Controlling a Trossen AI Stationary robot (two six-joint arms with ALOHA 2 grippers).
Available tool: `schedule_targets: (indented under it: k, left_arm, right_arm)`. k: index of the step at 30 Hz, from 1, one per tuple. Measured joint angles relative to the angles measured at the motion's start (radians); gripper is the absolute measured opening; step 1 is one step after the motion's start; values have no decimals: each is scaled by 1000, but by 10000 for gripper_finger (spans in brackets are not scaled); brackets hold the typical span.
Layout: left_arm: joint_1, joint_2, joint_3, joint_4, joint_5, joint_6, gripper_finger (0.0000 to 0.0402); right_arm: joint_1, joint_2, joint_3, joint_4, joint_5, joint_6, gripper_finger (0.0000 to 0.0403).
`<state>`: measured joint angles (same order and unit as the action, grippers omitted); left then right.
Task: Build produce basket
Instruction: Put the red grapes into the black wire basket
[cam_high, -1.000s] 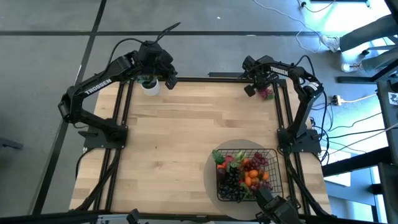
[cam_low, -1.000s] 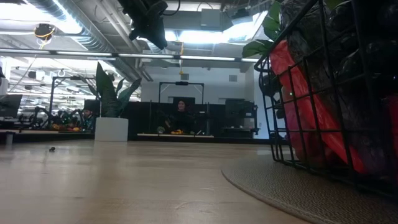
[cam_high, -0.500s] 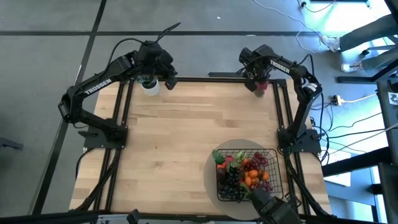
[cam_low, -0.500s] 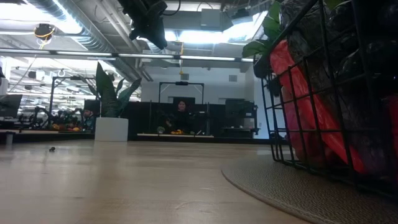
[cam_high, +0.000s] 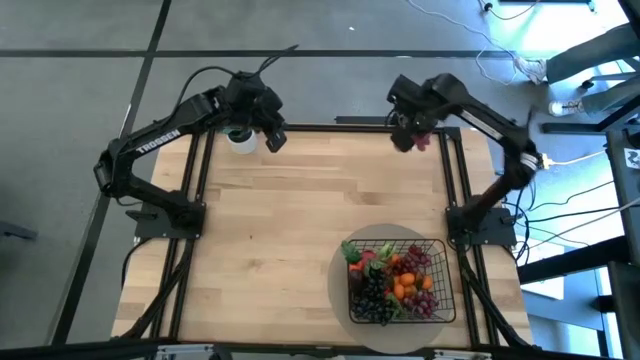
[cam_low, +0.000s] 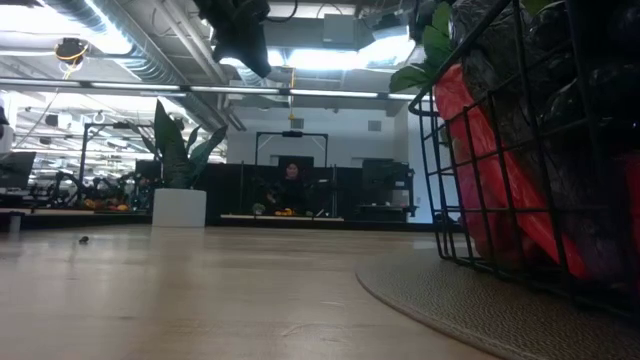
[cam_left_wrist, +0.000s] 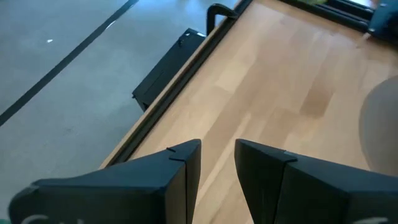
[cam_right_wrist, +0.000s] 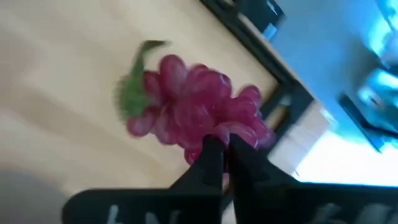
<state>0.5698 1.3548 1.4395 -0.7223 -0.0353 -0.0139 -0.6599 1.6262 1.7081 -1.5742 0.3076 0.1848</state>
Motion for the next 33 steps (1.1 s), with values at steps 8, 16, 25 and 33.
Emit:
schedule_targets:
  k: [8,16,25,33]
  left_arm:
    - [-68,0,0,0,2,50,87]
    - [-116,0,0,0,242,111,87]
    - [-206,0,0,0,361,110,87]
    - [-310,0,0,40,359,44,87]
  right_arm:
    - [255,-207,0,1,-149,200,0]
    - [492,-293,-1,2,-295,251,0]
    - [712,-300,-1,5,-497,266,0]
    - [949,-300,-28,5,-553,393,0]
